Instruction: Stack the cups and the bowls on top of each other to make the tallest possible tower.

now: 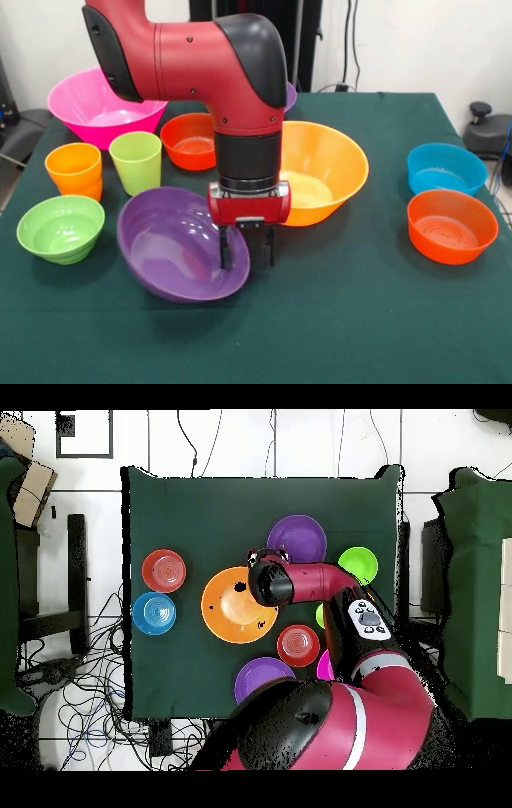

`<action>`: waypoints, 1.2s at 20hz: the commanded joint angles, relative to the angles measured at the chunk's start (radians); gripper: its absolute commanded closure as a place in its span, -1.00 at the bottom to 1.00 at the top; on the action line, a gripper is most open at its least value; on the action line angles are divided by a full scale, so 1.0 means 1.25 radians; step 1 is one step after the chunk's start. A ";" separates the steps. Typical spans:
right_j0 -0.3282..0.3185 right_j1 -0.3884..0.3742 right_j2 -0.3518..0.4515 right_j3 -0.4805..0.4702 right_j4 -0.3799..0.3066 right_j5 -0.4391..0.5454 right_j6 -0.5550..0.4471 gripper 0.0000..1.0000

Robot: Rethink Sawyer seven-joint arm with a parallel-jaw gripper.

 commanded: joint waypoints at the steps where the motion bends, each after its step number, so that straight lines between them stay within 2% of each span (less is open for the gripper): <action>1: -0.015 -0.026 0.046 -0.041 -0.016 0.174 -0.087 -1.00; 5: -0.037 -0.013 0.064 -0.065 -0.029 0.190 -0.115 -1.00; 24: -0.013 -0.004 0.048 -0.047 -0.046 0.163 -0.068 -1.00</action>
